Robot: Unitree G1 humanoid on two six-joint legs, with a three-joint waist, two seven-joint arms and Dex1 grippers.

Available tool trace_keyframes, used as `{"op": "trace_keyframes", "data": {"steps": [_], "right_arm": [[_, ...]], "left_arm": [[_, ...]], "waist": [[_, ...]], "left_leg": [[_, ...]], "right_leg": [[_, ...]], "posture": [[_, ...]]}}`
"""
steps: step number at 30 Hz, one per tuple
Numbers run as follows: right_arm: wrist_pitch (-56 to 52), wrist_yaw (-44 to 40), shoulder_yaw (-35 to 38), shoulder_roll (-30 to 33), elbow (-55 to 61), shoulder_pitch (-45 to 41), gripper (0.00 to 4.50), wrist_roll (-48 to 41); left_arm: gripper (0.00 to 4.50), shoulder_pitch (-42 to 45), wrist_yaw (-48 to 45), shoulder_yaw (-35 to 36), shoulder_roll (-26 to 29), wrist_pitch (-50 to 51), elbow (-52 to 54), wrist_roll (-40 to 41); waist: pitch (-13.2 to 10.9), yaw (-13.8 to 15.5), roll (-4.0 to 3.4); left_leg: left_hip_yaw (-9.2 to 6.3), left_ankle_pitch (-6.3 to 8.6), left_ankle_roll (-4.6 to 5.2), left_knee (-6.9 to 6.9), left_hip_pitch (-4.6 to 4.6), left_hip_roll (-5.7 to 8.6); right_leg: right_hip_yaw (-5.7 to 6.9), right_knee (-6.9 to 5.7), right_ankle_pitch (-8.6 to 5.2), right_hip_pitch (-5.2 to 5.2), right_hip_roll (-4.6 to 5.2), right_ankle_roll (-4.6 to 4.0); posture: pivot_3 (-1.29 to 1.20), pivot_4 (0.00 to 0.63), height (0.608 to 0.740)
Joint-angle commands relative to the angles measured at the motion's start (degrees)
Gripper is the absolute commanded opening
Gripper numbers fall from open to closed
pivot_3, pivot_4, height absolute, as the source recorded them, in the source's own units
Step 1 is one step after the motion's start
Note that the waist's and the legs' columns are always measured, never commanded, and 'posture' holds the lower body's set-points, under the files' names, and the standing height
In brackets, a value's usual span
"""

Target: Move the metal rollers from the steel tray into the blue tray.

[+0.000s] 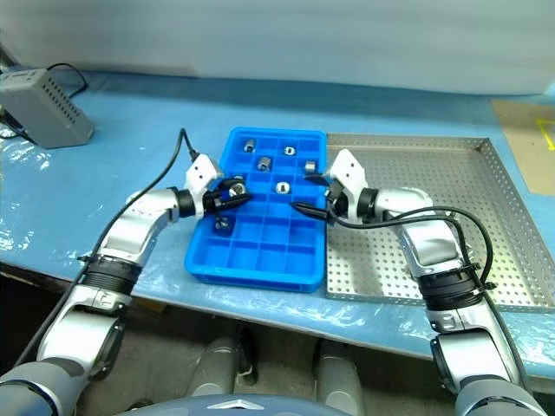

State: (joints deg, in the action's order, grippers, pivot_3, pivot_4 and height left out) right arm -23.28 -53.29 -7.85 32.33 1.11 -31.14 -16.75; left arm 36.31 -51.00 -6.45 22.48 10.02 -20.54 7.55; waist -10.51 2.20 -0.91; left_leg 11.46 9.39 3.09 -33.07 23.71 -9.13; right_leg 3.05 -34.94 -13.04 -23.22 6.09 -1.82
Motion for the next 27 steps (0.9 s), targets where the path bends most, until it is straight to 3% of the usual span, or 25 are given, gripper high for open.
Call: {"op": "trace_keyframes", "data": {"steps": [1, 11, 17, 27], "right_arm": [[0.52, 0.13, 1.79, 0.63, 1.94, -0.15, 3.61, -0.23], [-0.09, 1.22, 2.37, 0.85, 3.43, 1.69, 3.61, -0.56], [-0.45, 1.67, 2.74, 0.97, 4.03, 2.26, 3.61, -0.67], [-2.28, 3.02, 5.29, 1.92, 6.00, 4.04, 3.61, -2.08]], "left_arm": [[1.73, 1.94, -0.22, 0.04, -0.57, -1.72, 0.22, 0.24], [1.73, 2.82, -1.39, -0.83, -1.16, -2.31, -2.82, -0.51], [3.62, 3.69, -1.49, -1.25, -2.09, -1.86, -3.95, -1.19], [3.62, 7.90, -1.72, 1.93, -3.26, 1.35, 0.62, 3.24]], "waist": [[-0.01, -0.02, 0.01], [-0.01, -0.13, 0.01], [-0.01, -0.21, 0.01], [-0.01, -0.37, 0.02]], "left_leg": [[0.00, -0.01, 0.01, 0.00, 0.00, 0.00], [0.01, -0.01, 0.01, 0.00, -0.02, -0.02], [0.02, -0.01, 0.02, -0.01, -0.01, -0.02], [0.02, -0.01, 0.02, -0.01, -0.01, -0.02]], "right_leg": [[0.00, 0.00, 0.00, 0.00, 0.00, 0.00], [0.00, -0.01, 0.00, 0.00, -0.01, 0.00], [0.00, -0.01, 0.00, 0.00, -0.01, 0.00], [0.00, -0.01, 0.00, 0.00, -0.01, 0.00]], "posture": [[-0.16, 0.150, 0.740], [-0.18, 0.150, 0.740], [-0.20, 0.150, 0.740], [-0.23, 0.150, 0.740]]}}
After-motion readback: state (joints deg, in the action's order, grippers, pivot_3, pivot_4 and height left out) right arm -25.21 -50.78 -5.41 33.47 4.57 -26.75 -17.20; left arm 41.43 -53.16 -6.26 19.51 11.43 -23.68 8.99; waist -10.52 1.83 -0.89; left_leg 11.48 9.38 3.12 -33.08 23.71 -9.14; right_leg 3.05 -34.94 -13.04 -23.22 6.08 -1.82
